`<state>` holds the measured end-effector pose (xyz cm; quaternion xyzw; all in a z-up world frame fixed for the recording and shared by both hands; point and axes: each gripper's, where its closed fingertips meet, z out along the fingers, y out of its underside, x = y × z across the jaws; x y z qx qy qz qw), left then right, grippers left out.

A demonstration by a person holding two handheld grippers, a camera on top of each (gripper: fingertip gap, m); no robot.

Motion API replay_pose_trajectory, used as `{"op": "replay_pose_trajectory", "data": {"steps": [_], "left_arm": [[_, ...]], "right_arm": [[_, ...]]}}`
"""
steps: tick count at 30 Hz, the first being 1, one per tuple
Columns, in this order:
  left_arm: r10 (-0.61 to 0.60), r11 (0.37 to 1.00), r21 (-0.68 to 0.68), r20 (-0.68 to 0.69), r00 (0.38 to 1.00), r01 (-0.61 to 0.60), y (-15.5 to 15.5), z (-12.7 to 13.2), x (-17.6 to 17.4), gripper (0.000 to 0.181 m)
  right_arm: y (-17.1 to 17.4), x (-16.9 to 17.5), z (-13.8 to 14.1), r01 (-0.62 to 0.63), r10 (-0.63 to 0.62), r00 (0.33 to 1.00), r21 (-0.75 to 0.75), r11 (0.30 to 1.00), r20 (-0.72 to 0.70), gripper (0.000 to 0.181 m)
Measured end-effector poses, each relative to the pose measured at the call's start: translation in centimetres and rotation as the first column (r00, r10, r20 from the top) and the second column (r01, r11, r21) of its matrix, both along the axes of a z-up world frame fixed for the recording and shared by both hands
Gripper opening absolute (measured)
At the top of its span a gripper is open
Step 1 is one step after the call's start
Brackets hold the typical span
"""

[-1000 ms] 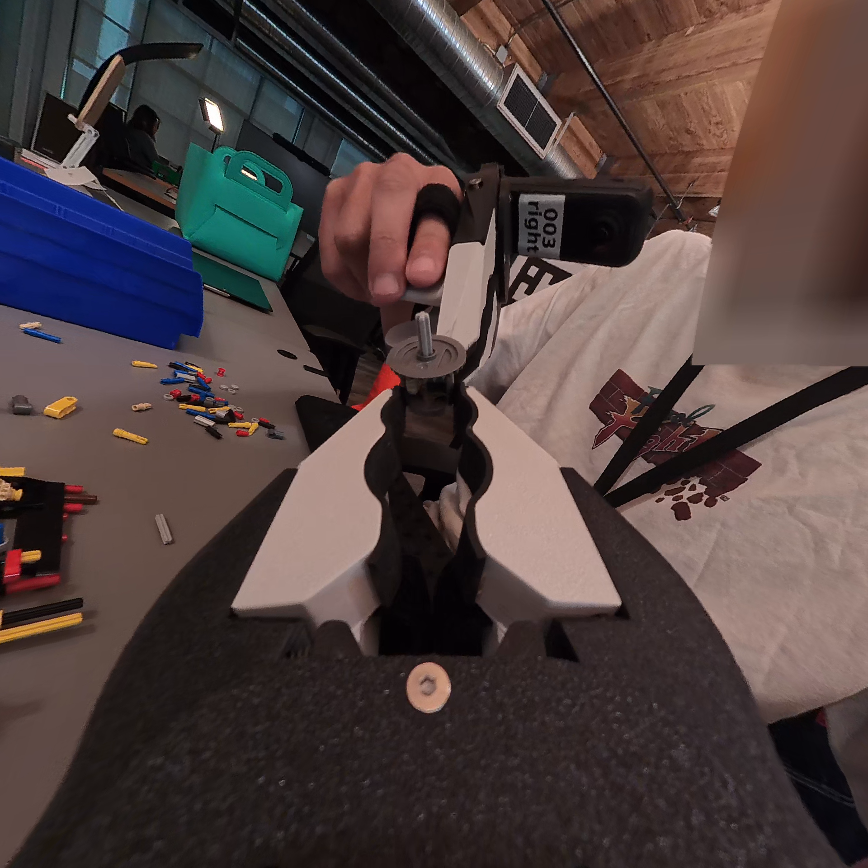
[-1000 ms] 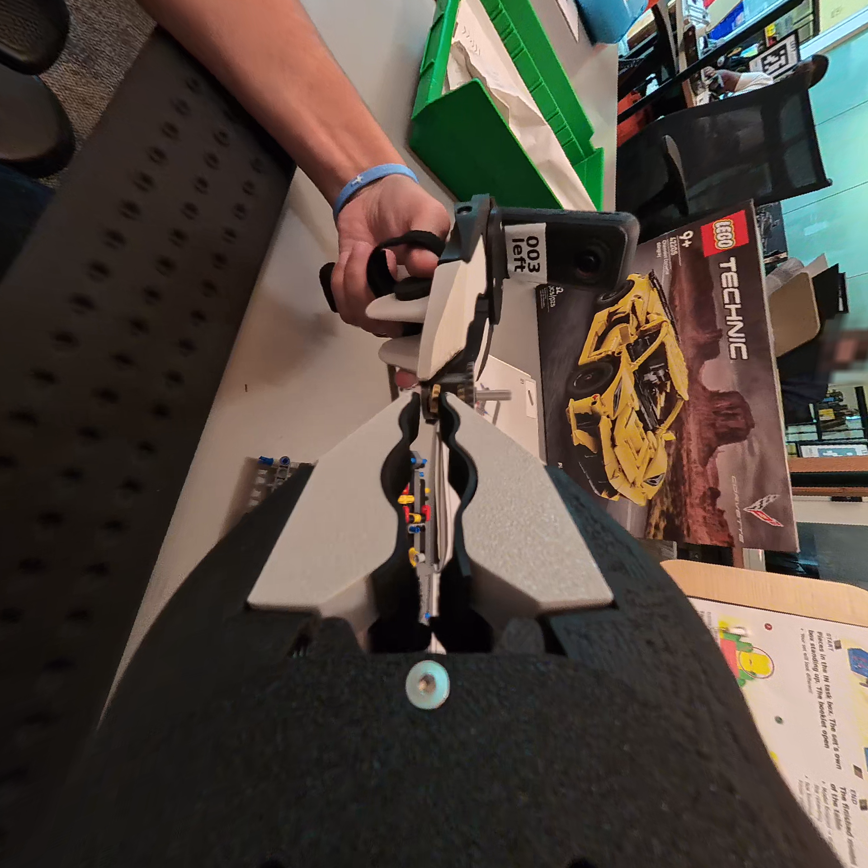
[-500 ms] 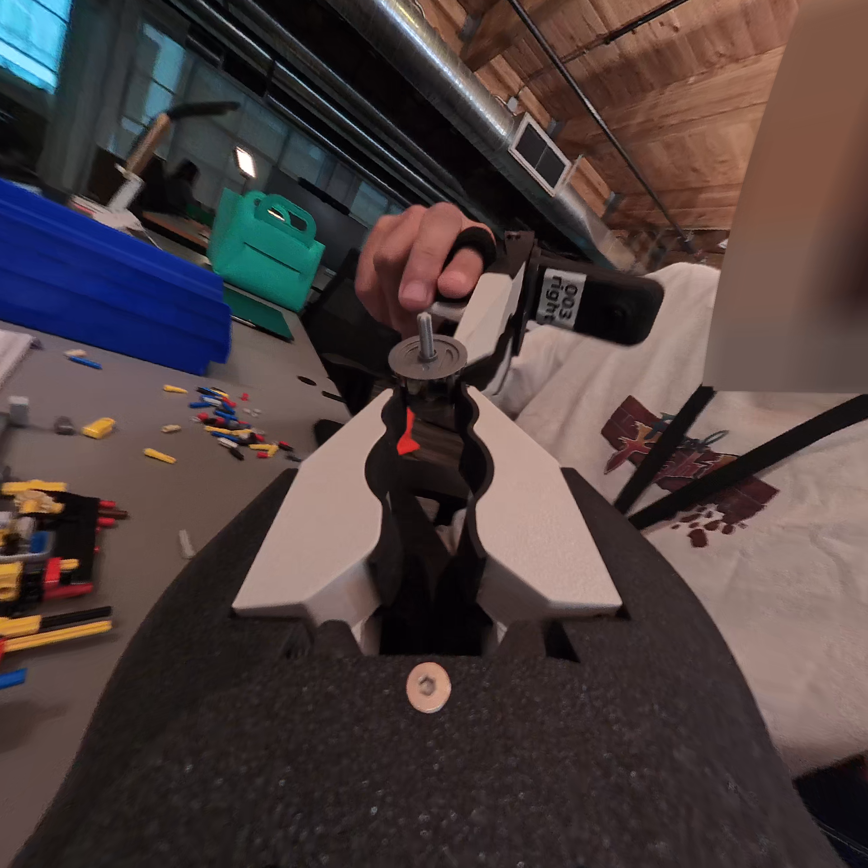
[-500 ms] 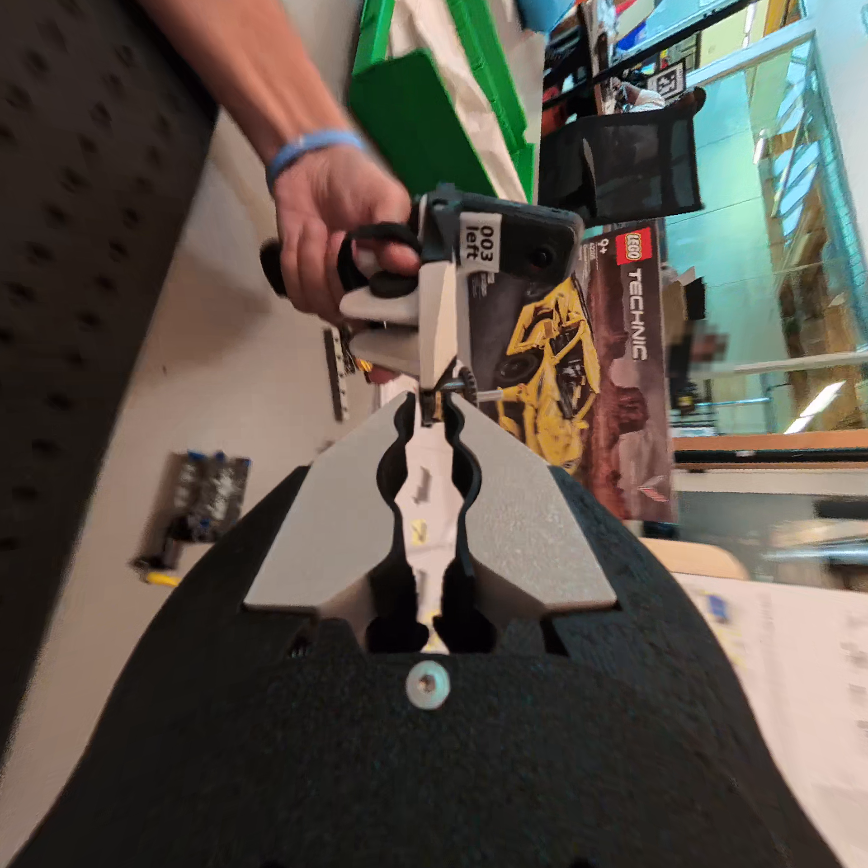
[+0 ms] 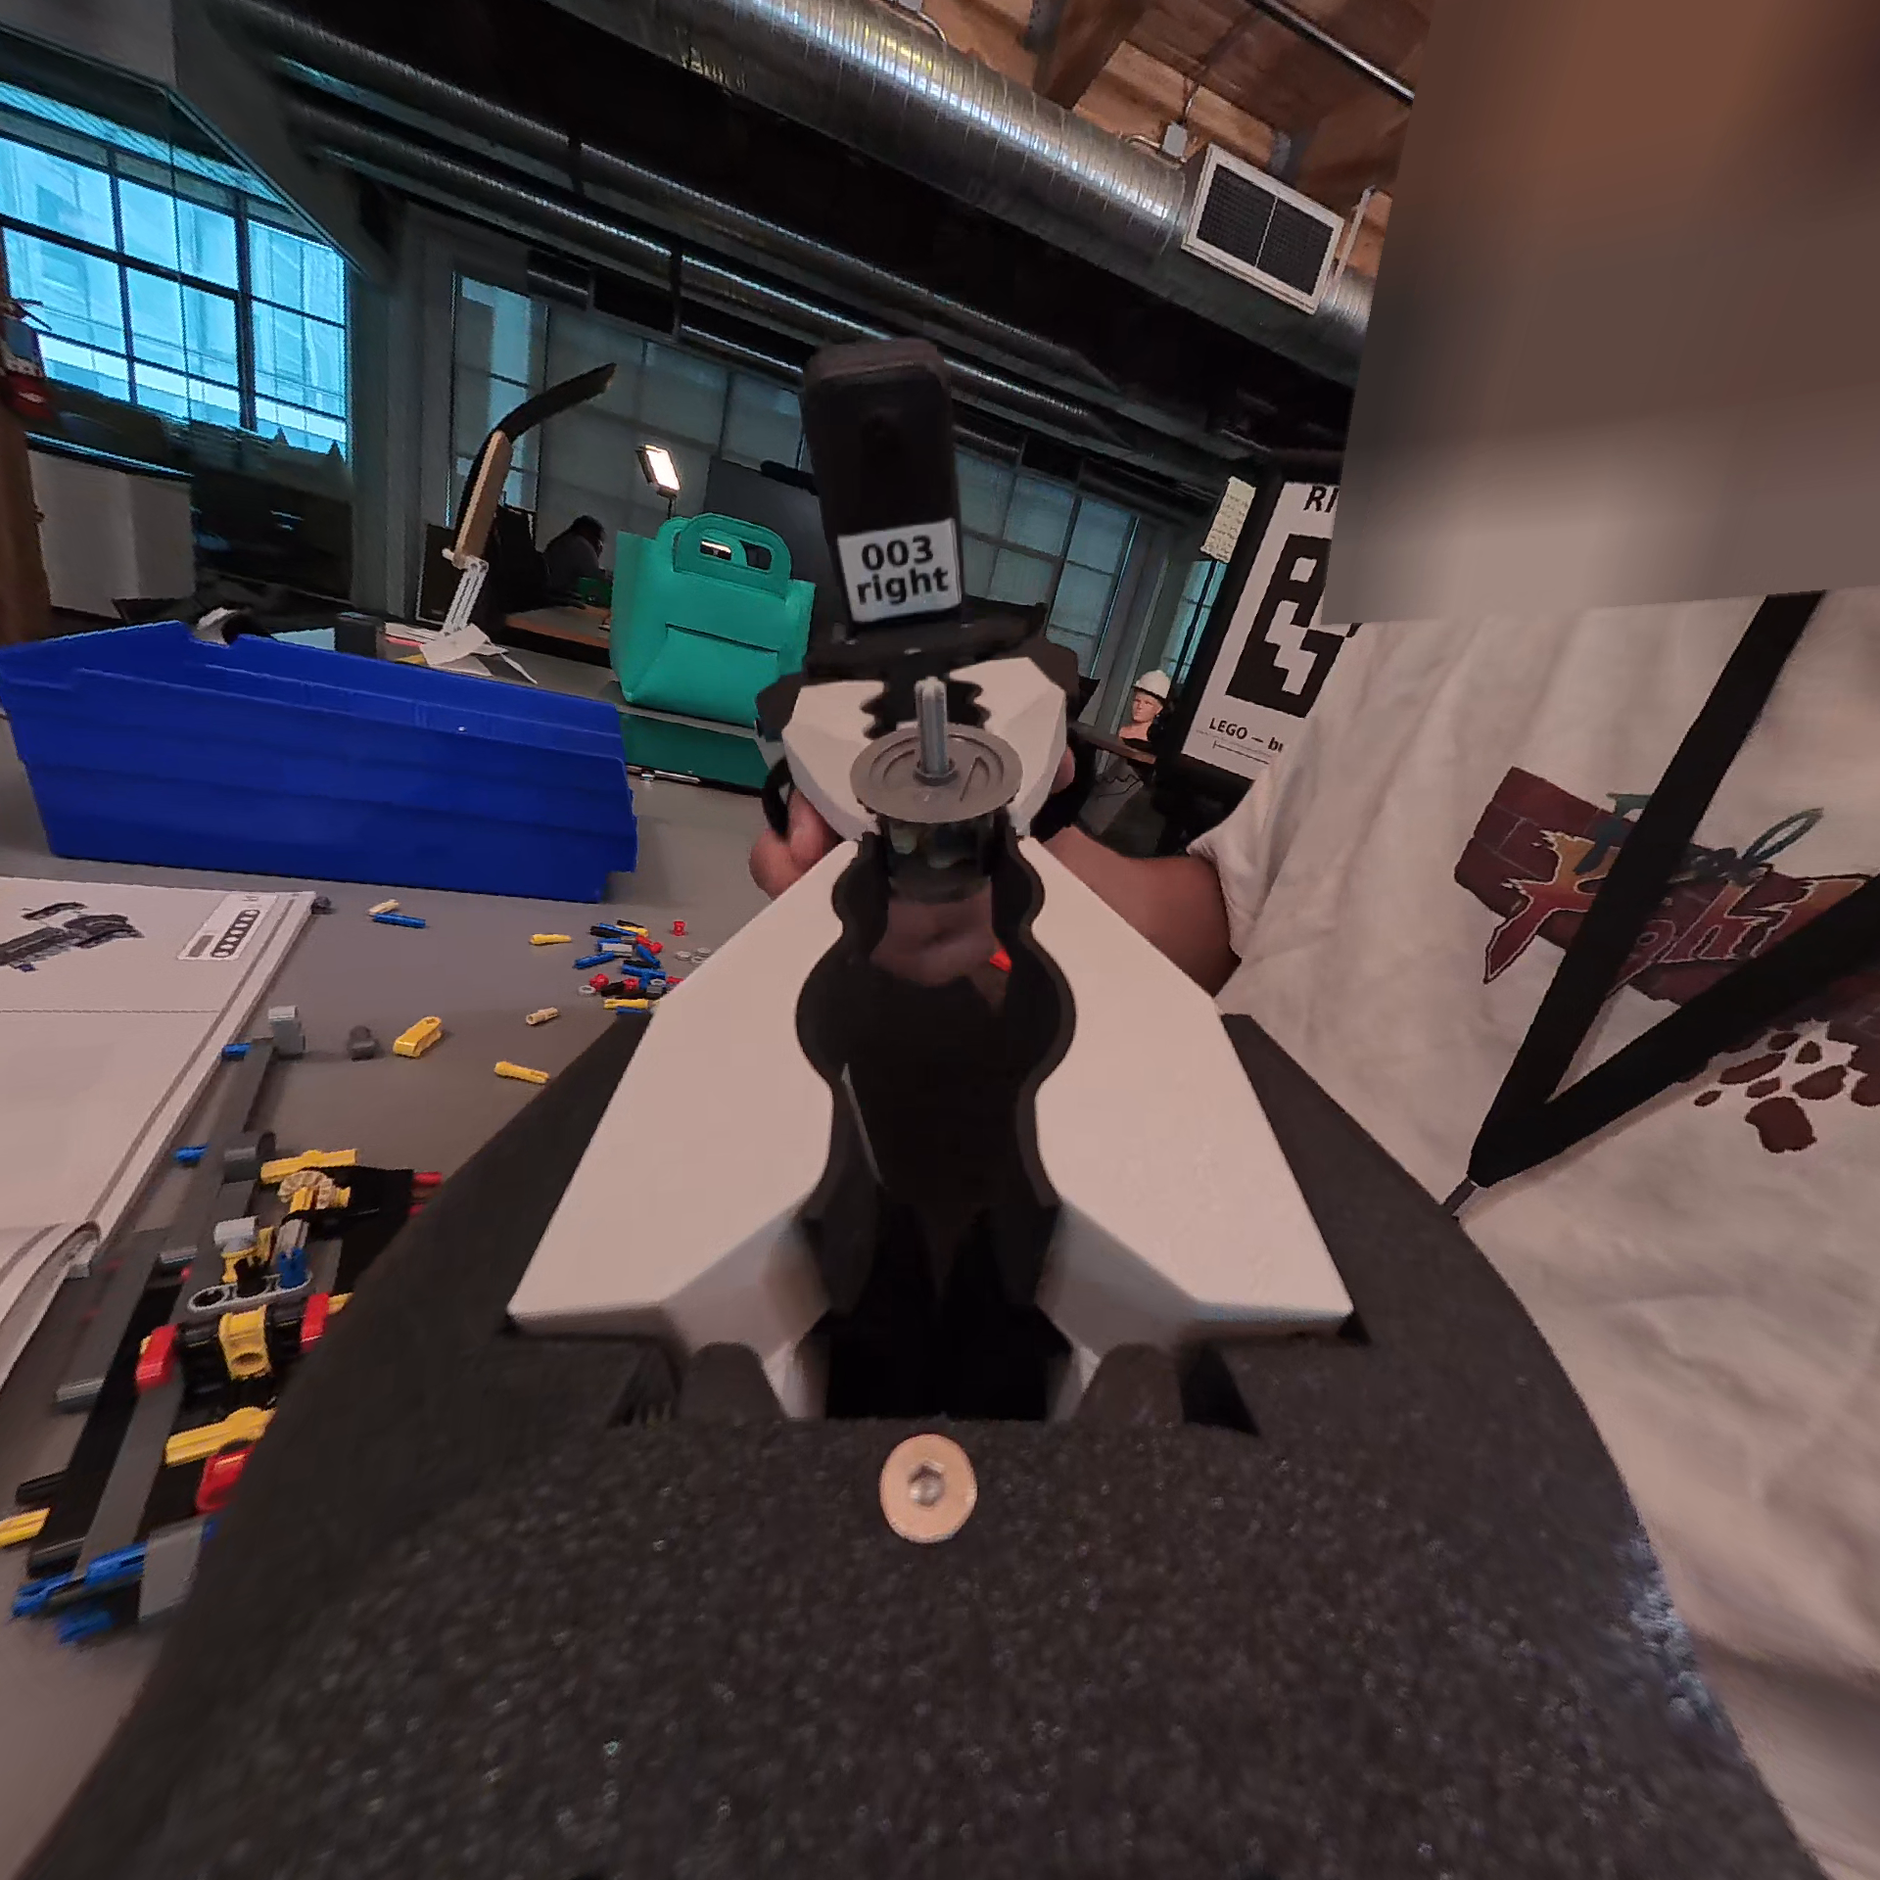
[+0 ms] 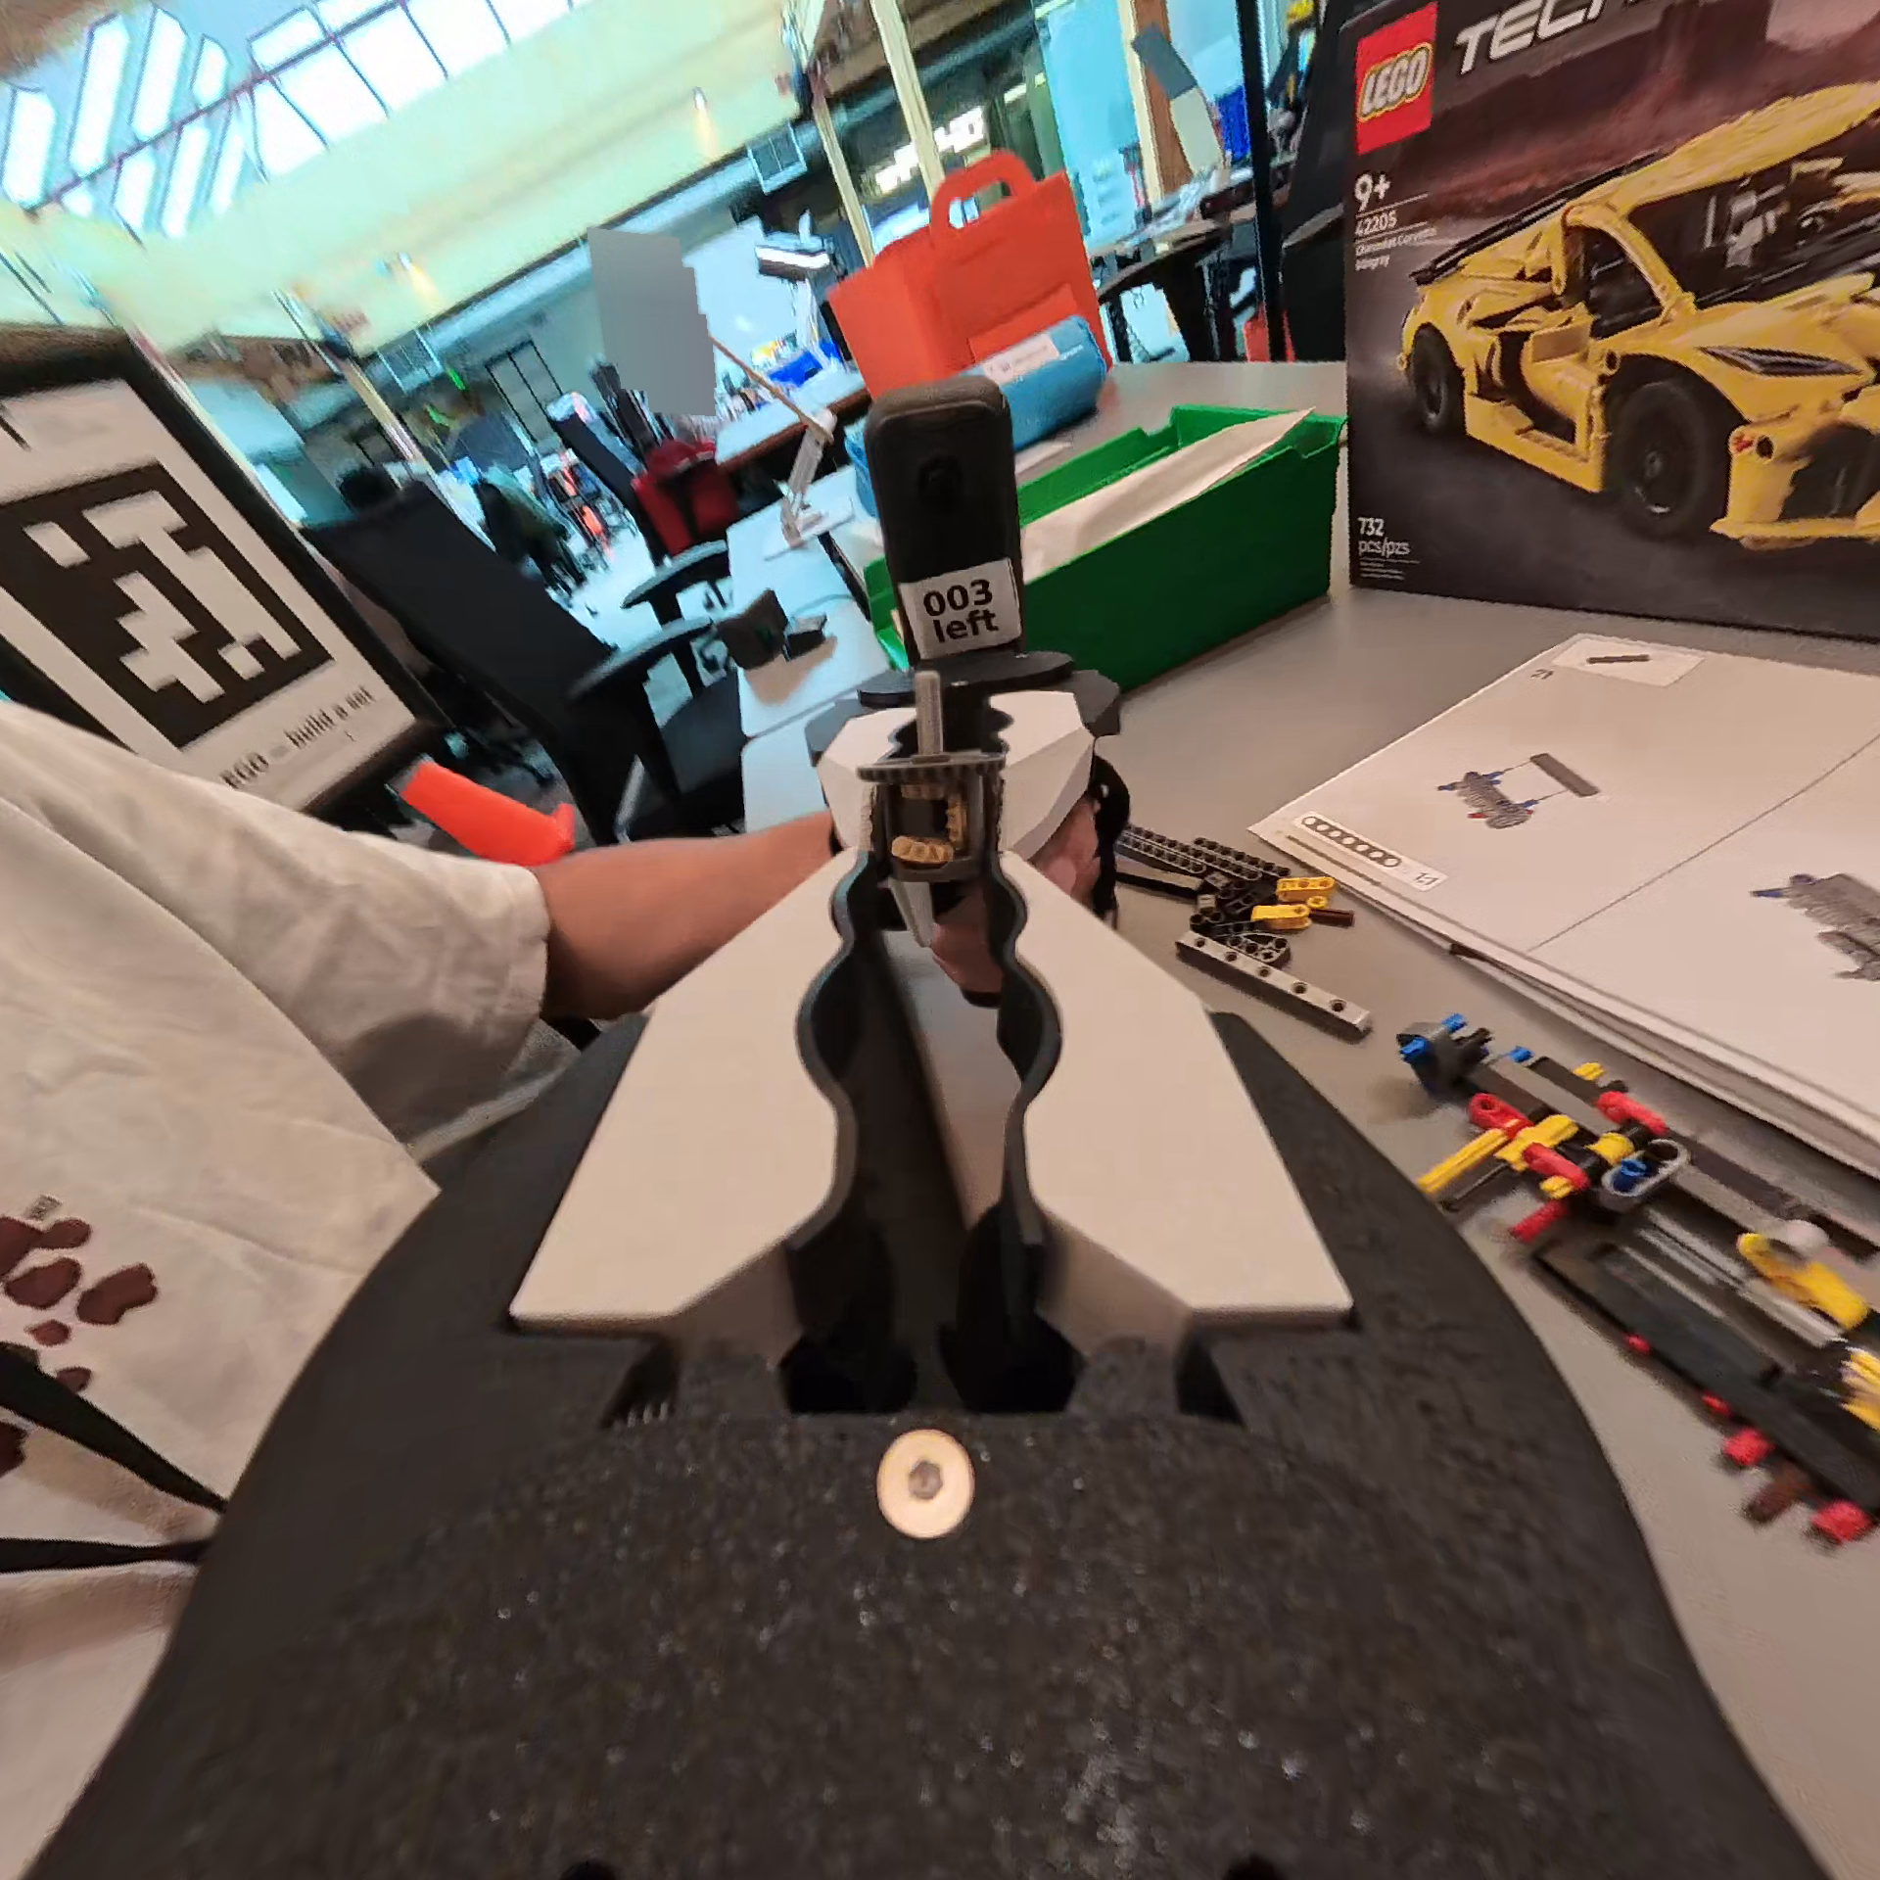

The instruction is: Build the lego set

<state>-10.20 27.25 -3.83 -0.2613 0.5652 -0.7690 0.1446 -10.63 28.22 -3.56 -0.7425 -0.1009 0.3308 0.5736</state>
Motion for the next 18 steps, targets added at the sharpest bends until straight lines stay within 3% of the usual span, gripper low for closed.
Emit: {"op": "replay_pose_trajectory", "data": {"steps": [6, 18], "left_arm": [[0.001, 1.0, 0.019, 0.015, 1.0, -0.001, -0.3, -0.3, 0.1, 0.019], [0.033, 0.996, 0.08, -0.032, 0.999, -0.03, -0.4, -2.0, 1.1, 0.019]], "right_arm": [[-0.3, 0.2, -0.1, -0.042, 0.041, 0.985, -0.002, 0.999, -0.166, 0.016], [-0.2, 1.3, -1.8, 0.009, -0.012, 0.99, -0.023, 1.0, -0.139, 0.012]]}}
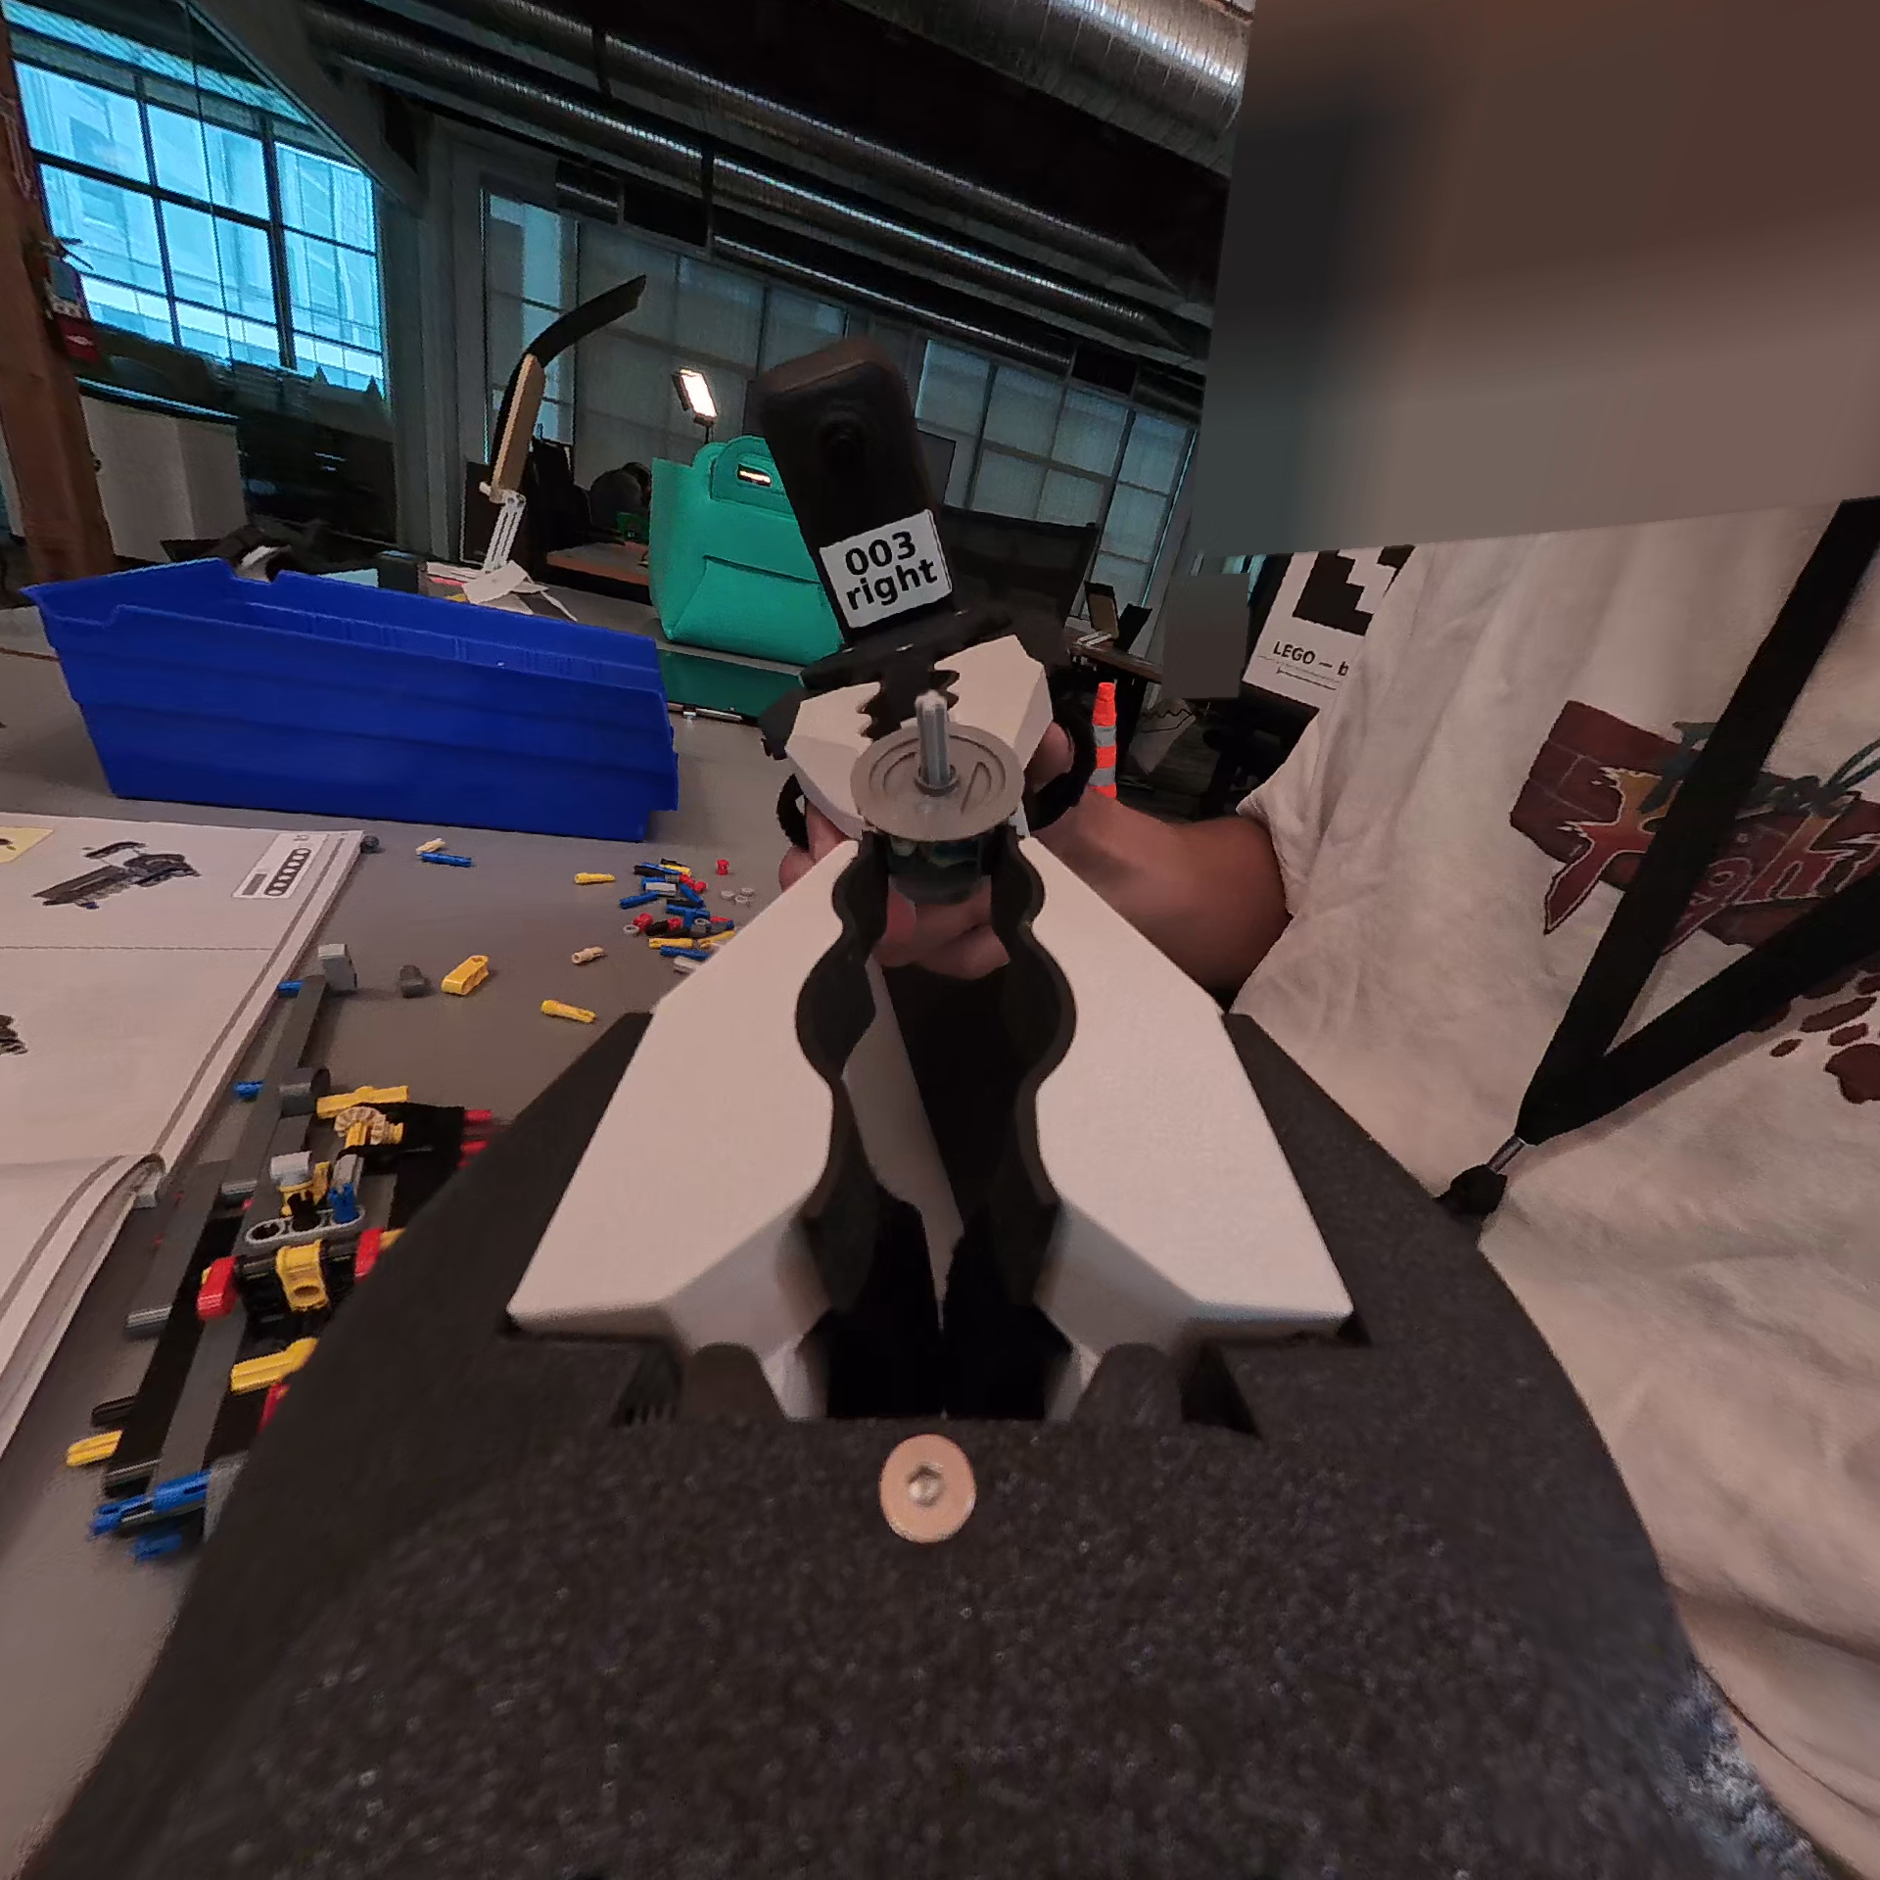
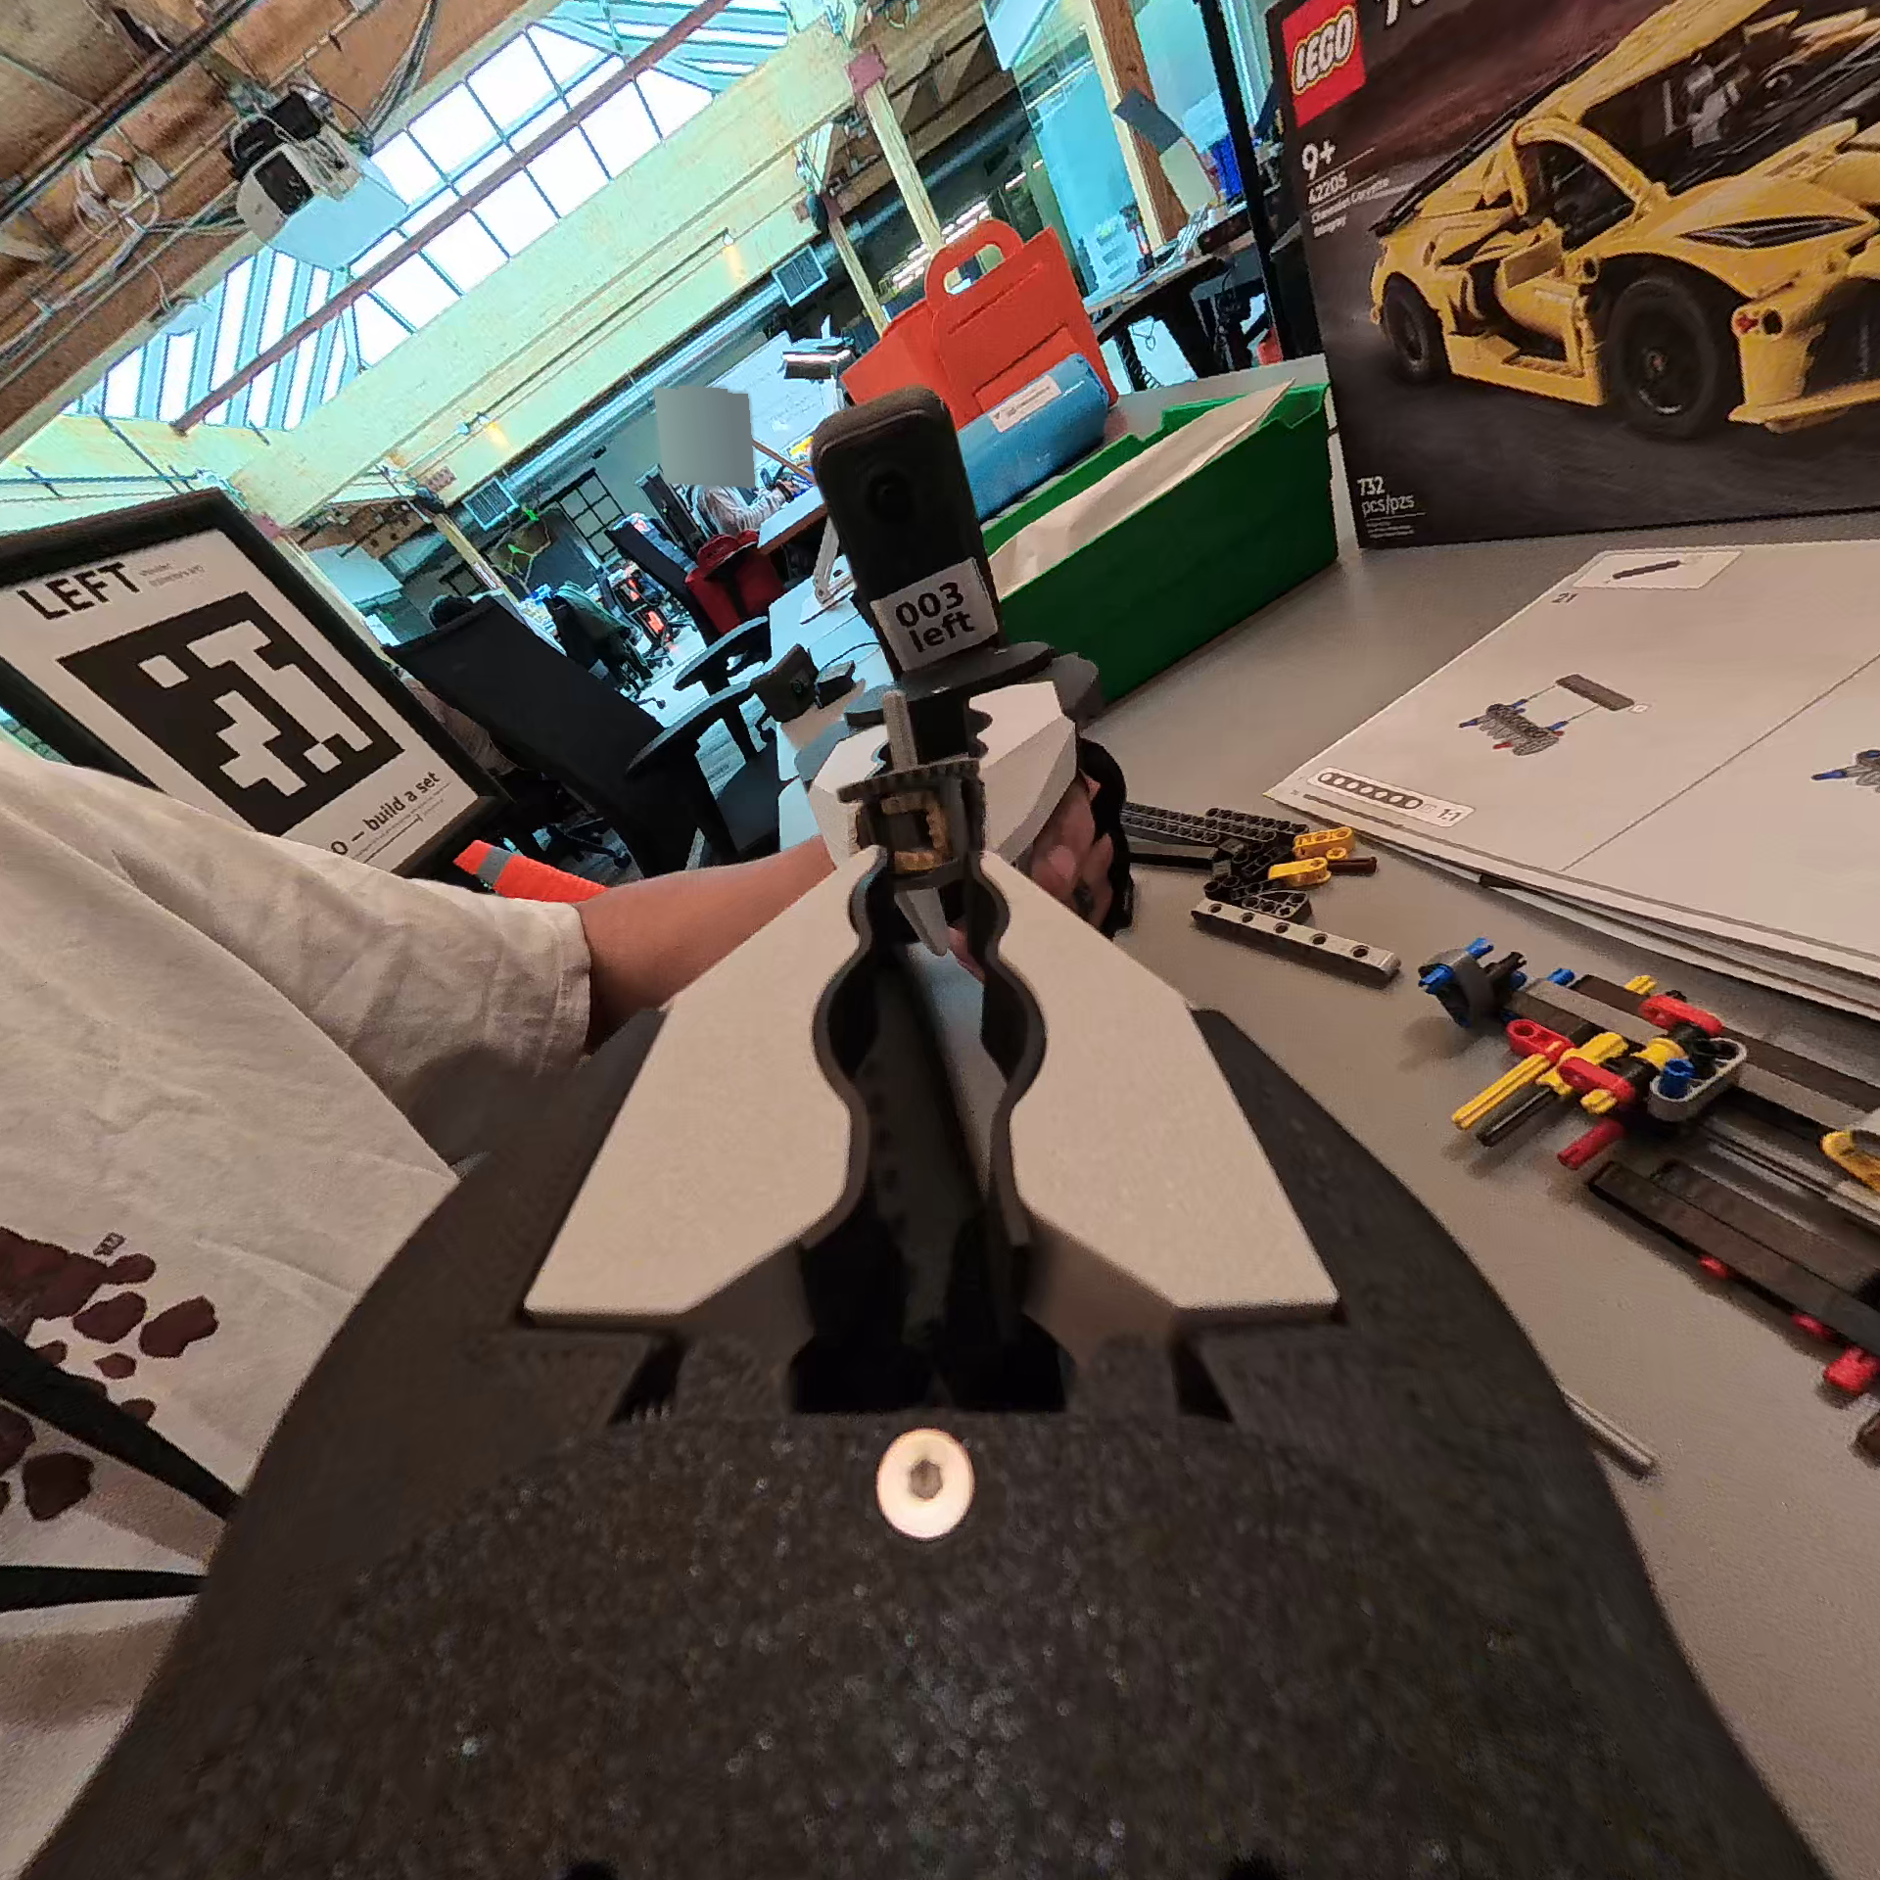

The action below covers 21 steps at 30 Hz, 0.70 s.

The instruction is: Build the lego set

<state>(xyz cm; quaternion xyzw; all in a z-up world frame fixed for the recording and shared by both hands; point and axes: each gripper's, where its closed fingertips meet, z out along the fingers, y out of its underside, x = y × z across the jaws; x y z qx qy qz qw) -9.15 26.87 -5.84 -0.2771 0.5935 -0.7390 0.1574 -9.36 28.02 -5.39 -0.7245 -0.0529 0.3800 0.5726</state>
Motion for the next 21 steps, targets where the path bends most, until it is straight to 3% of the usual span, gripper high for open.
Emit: {"op": "replay_pose_trajectory", "data": {"steps": [5, 11, 15, 21], "left_arm": [[0.038, 0.999, 0.027, -0.011, 0.999, -0.038, 0.2, -0.4, 0.6, 0.019], [0.192, 0.973, 0.118, 0.069, 0.979, -0.199, 1.6, -0.5, 1.6, 0.019], [0.252, 0.926, 0.253, 0.144, 0.957, -0.281, 1.4, -1.4, 2.1, 0.019], [0.265, 0.906, 0.302, 0.143, 0.954, -0.297, 1.2, -2.4, 2.5, 0.019]], "right_arm": [[0.1, 0.8, -0.3, 0.03, -0.03, 0.999, -0.003, 1.0, 0.024, 0.01], [0.1, 1.7, -0.8, 0.137, -0.136, 0.98, 0.005, 0.991, 0.144, 0.017], [0.5, 1.9, -0.8, 0.113, -0.128, 0.981, -0.108, 0.988, -0.147, 0.018], [1.1, 2.3, -2.4, 0.141, -0.176, 0.967, -0.19, 0.972, -0.185, 0.014]]}}
